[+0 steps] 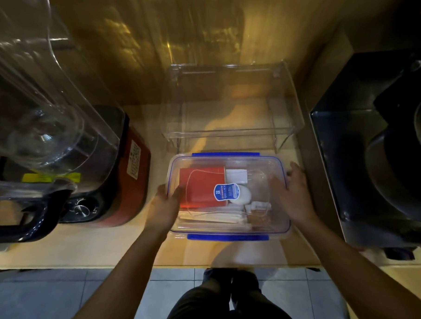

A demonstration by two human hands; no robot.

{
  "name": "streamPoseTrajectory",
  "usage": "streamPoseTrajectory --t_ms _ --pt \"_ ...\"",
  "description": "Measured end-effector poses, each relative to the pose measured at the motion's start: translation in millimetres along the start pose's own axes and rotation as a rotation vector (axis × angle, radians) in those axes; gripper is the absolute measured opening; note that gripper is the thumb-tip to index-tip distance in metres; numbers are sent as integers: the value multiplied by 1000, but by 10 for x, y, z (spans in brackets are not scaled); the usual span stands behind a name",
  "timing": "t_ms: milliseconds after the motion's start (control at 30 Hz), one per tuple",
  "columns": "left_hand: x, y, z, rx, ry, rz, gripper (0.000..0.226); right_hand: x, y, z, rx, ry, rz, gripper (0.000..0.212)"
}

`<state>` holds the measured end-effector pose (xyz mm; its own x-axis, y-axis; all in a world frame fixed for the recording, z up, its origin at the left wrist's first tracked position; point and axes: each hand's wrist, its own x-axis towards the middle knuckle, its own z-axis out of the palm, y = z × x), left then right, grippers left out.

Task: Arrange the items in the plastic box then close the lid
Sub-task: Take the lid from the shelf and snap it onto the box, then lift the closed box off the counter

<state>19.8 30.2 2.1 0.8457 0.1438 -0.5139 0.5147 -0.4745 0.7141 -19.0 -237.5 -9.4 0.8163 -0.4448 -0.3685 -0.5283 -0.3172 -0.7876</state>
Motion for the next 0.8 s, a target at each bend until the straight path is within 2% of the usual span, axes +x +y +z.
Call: streamPoseTrajectory --t_ms 100,167,300,500,600,800 --pt "14 -40 -142 -37 -21 -61 46 -95 59 -60 72 -55 136 31" --pt "34 -49 -229 -31 -62 -63 43 -128 77 -124 90 -120 163 29" --pt "-11 -26 -316 -101 -105 11 22 -190 -44 -228 111 -167 131 29" --pt "-216 39 -490 -257 -127 57 29 -399 -252 -428 147 -179 90 25" --pt "-341 166 -666 -268 -221 90 38 -481 -357 -566 122 -204 50 19" --pt "-584 508 -938 -360 -382 167 24 -545 -621 -900 126 -197 -96 13"
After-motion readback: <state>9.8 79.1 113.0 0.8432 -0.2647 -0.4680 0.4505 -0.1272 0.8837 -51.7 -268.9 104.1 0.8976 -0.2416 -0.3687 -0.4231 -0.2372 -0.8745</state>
